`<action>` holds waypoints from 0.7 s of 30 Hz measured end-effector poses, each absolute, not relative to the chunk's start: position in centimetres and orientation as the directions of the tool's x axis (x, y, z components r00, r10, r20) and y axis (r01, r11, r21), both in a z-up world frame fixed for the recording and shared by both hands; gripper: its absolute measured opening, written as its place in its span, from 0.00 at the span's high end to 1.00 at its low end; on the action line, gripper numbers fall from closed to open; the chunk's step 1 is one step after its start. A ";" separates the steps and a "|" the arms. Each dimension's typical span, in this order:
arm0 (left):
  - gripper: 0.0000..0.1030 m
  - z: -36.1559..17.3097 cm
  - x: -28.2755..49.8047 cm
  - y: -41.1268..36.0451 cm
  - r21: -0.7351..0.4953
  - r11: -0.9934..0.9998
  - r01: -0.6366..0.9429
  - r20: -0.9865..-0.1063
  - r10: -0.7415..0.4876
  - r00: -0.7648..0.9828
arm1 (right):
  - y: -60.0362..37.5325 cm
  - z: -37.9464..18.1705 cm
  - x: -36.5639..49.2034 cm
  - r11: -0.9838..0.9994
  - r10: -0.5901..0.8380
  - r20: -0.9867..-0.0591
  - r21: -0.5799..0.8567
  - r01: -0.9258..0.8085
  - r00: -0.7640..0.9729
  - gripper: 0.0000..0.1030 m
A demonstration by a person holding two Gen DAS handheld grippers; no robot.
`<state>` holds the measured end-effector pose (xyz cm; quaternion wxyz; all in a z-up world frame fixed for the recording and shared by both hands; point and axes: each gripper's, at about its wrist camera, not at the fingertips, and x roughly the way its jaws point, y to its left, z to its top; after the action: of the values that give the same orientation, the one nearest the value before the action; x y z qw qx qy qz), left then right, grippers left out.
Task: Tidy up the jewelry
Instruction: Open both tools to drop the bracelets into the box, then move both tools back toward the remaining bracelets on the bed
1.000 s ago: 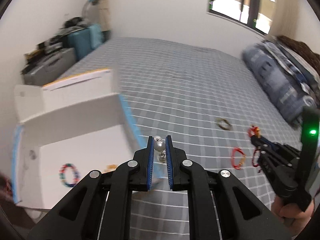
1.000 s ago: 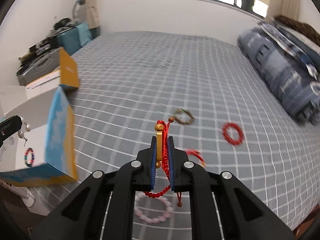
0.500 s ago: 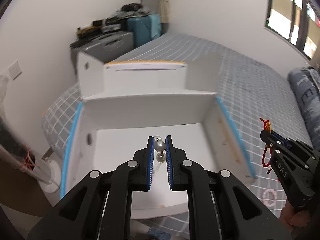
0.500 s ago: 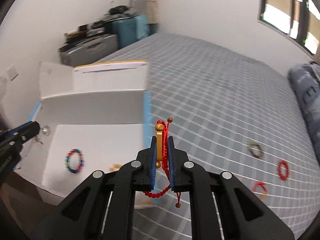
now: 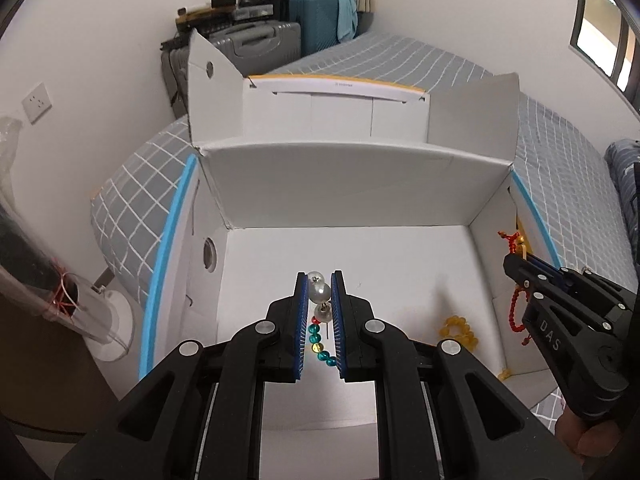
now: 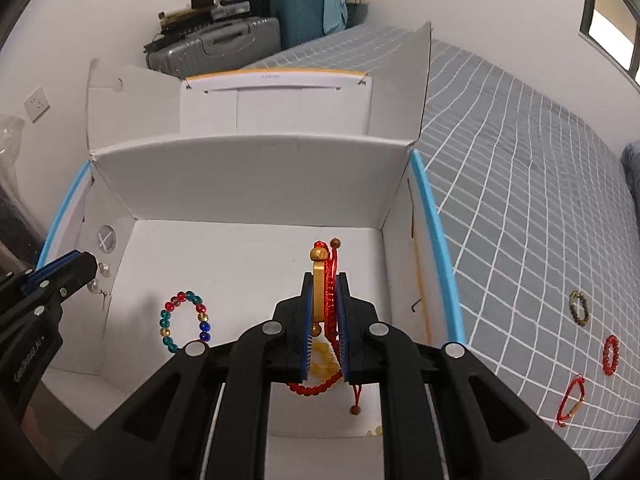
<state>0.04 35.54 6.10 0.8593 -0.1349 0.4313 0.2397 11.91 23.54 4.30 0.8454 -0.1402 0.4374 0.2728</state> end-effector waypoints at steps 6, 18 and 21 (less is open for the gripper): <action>0.89 5.3 0.6 35.8 -0.027 0.851 -0.524 -0.821 0.281 0.498 | 23.7 3.3 12.3 0.809 0.322 -0.830 -0.009 -0.588 0.455 0.89; 0.35 6.1 0.0 35.8 -0.020 0.839 -0.544 -0.812 0.304 0.498 | 23.1 4.5 11.8 0.804 0.356 -0.830 0.039 -0.593 0.429 0.33; 0.25 6.4 -0.2 35.6 -0.029 0.842 -0.539 -0.805 0.300 0.512 | 22.6 5.2 11.6 0.799 0.372 -0.822 0.048 -0.599 0.431 0.20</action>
<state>-0.21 35.63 6.43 0.8584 -0.1390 0.4291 0.2442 11.61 22.62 5.21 0.8362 -0.1267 0.4476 0.2904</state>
